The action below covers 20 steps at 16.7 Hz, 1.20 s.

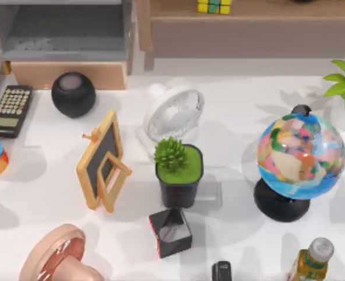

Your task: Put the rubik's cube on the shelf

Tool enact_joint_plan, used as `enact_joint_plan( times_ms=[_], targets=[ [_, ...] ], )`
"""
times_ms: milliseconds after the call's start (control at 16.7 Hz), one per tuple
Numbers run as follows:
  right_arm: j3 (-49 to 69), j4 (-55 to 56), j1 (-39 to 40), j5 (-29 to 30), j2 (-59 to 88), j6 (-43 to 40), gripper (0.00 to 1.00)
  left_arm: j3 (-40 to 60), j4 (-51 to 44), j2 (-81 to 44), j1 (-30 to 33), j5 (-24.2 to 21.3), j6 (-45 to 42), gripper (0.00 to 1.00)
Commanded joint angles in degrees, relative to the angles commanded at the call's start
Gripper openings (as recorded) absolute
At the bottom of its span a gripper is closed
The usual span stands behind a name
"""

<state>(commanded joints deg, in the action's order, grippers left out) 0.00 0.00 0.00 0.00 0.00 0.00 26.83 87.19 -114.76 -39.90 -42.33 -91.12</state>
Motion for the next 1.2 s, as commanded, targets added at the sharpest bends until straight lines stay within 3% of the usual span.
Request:
enact_joint_plan(
  times_ms=[420,1200],
  targets=[
    [0.0,0.0,0.0,0.0,0.0,0.0,1.00,2.7,-1.5,-1.1,2.2,2.1,0.0,1.00],
    [0.0,0.0,0.0,0.0,0.0,0.0,1.00,2.7,-1.5,-1.1,2.2,2.1,0.0,0.02]
  ],
)
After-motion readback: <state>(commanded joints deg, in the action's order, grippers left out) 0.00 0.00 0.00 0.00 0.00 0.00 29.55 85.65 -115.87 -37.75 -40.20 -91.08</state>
